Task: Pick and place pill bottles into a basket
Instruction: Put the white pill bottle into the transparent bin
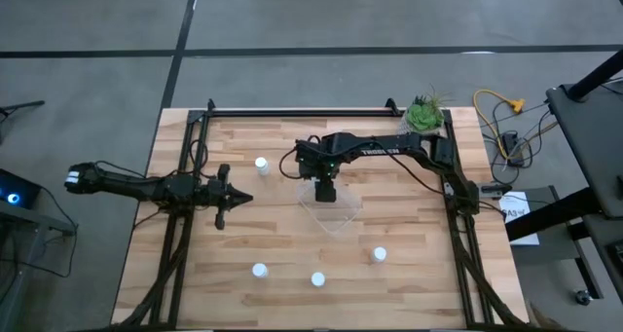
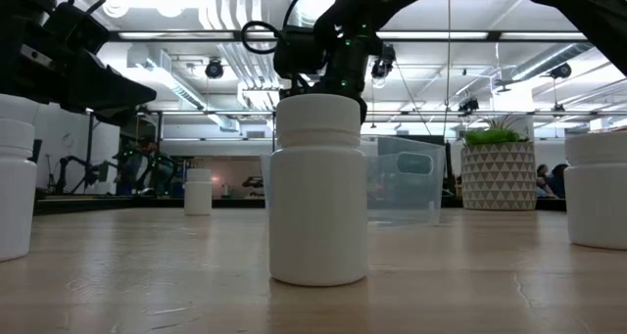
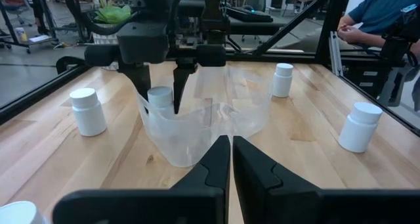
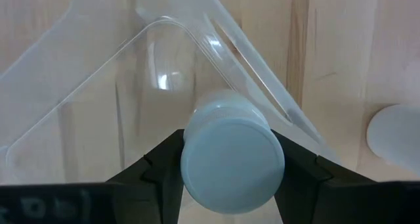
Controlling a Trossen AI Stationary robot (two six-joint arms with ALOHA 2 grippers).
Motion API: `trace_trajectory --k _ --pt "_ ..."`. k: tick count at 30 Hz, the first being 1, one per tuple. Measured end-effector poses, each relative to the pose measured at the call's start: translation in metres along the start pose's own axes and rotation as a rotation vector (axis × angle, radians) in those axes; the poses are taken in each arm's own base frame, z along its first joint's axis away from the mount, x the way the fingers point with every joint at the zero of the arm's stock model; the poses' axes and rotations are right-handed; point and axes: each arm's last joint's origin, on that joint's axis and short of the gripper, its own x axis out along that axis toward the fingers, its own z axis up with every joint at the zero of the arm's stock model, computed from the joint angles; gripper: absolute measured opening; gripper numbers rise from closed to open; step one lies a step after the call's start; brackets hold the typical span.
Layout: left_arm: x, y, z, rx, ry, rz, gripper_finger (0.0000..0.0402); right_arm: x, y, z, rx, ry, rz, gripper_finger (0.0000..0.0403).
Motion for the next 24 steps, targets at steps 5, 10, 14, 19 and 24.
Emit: trace_trajectory --k 5,10,14,19,24 --pt "0.0 0.0 0.0 0.0 0.0 0.0 0.0 0.0011 0.0002 -0.0007 0.004 0.004 0.001 0.0167" --pt "0.0 0.0 0.0 0.0 0.0 0.0 0.0 0.0014 0.0002 -0.001 0.008 0.006 0.001 0.0171" --pt "0.0 0.0 0.0 0.0 0.0 0.0 0.0 0.0014 0.0002 -0.001 0.01 0.006 0.002 0.018" --pt "0.0 0.0 0.0 0.0 0.0 0.0 0.0 0.0014 0.0002 -0.0011 0.009 0.006 0.002 0.0183" --pt "0.0 0.0 -0.0001 0.0 0.001 0.0 0.0 0.0014 0.0003 -0.0011 0.005 0.006 0.003 0.0184"
